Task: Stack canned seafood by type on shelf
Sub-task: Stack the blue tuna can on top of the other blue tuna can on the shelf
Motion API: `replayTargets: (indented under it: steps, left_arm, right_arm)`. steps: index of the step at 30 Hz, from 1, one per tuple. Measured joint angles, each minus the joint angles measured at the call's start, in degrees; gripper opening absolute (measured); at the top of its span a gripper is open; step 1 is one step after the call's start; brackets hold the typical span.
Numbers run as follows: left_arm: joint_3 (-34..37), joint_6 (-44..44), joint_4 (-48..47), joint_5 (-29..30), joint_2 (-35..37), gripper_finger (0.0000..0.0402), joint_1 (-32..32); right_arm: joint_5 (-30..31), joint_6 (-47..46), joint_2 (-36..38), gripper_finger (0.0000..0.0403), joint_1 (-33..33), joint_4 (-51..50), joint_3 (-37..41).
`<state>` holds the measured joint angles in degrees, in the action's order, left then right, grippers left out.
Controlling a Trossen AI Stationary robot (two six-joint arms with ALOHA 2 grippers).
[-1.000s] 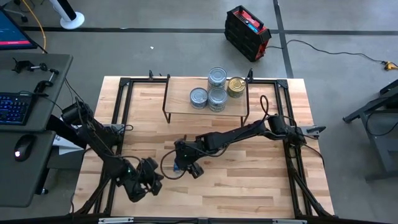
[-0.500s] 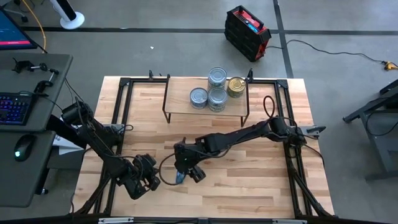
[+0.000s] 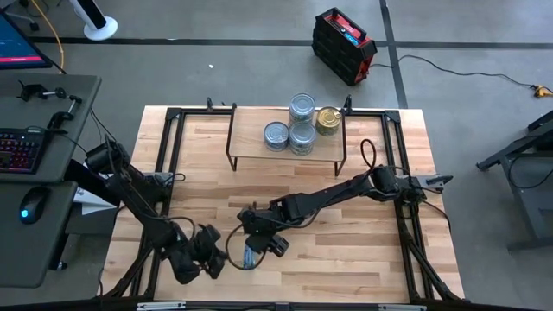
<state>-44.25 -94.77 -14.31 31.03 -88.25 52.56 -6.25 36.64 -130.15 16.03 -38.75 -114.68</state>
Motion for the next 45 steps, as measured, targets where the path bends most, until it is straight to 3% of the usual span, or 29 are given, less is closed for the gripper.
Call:
replayTargets:
  steps: [5, 10, 14, 17, 19, 24, 27, 31, 35, 40, 45]
  left_arm:
    - [-0.04, 0.69, 8.35, 0.03, -0.16, 0.0, 0.91]
    - [-0.65, -0.9, 11.8, -0.04, -3.55, 0.0, 0.83]
    - [-4.46, -1.55, 10.76, -0.23, -9.49, 0.0, 0.12]
    - [-8.01, -2.04, 5.29, -0.13, -12.43, 0.0, -0.58]
    - [-9.91, -2.48, 0.13, 0.22, -13.4, 0.0, -1.24]
    - [-11.89, -3.05, -14.74, 2.33, -13.42, 0.0, -3.35]
    - [-11.74, -1.07, -18.21, 2.73, -13.42, 0.0, -4.72]
    - [-10.15, 8.0, -13.65, 3.49, -13.42, 0.0, -6.7]
    - [-8.16, 18.31, -4.97, 3.35, -13.42, 0.0, -9.01]
    - [-7.8, 25.1, -3.42, 3.56, -13.42, 0.0, -11.9]
    - [-7.78, 34.0, -0.4, 3.56, -13.42, 0.0, -14.35]
  right_arm:
    - [3.6, -5.04, 0.37, 0.0275, -1.45, -1.0, -0.01]
    - [3.52, -8.53, 0.51, 0.0256, -3.44, -9.46, 0.0]
    - [-0.97, -12.71, 0.51, 0.0167, -4.36, -15.41, 1.75]
    - [-9.55, -17.62, 0.61, 0.0055, -4.72, -18.31, 4.14]
    - [-14.08, -20.04, 0.66, 0.0017, -4.45, -17.45, 6.82]
    - [-15.25, -29.21, 0.61, 0.0004, -0.01, -5.66, 11.73]
    - [-13.74, -35.81, 0.61, 0.0005, 2.56, 3.58, 12.23]
    - [-6.38, -40.13, 0.61, 0.0001, 4.52, 10.93, 10.98]
    - [0.31, -41.56, 0.64, 0.0, 5.39, 10.3, 10.46]
    - [7.78, -42.66, 0.64, 0.0, 5.51, 10.5, 10.46]
    - [9.16, -42.15, 0.64, 0.0, 5.35, 12.57, 10.45]
